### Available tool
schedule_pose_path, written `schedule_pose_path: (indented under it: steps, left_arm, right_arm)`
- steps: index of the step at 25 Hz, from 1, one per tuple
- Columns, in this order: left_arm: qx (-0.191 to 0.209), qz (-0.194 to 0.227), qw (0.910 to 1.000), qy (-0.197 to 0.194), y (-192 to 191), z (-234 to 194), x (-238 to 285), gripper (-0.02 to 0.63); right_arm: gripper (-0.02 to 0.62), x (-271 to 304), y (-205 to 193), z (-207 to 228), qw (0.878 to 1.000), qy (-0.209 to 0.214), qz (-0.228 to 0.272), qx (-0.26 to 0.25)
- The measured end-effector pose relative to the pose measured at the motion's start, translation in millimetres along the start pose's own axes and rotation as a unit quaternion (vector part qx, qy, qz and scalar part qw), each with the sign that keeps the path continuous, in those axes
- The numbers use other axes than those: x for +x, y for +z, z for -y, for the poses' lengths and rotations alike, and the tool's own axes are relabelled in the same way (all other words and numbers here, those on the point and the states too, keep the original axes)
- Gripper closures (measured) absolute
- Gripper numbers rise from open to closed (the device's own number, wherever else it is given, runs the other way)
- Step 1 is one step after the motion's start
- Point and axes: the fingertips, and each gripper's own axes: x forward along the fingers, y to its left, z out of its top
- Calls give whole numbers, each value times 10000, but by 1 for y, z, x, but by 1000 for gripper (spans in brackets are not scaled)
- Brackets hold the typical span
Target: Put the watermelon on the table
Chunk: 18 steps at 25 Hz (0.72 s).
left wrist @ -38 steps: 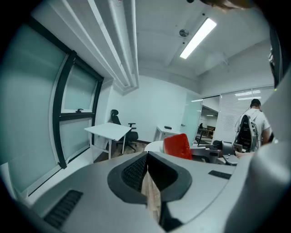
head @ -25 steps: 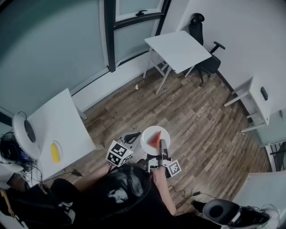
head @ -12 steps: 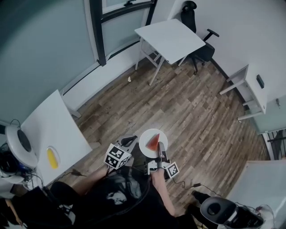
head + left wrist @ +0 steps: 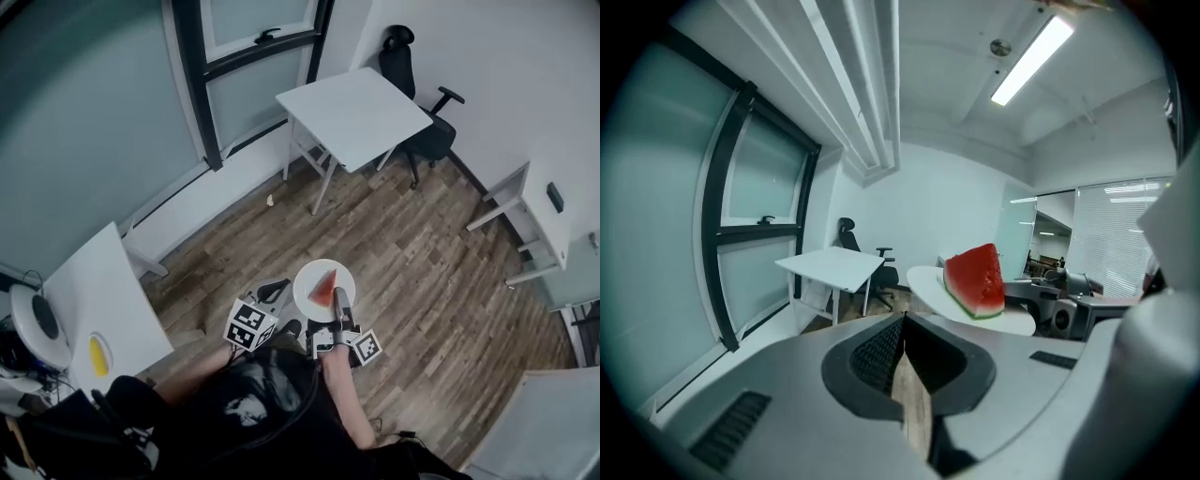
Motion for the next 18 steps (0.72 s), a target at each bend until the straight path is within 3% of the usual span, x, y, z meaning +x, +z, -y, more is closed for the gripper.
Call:
schedule_pose_path:
  steps: [4, 9, 18]
  left_arm:
    - [-22, 109, 9997, 231, 26, -1, 38, 600]
    - [-359, -287, 9986, 251, 18, -8, 73, 600]
    - [-463, -226, 9979, 396, 52, -64, 142, 600]
  right_arm:
    - [572, 32, 31, -5, 9998, 104, -83, 126]
    - [572, 44, 54, 17, 9989, -140, -121, 429]
    - [572, 100, 110, 26, 9985, -162, 253, 457]
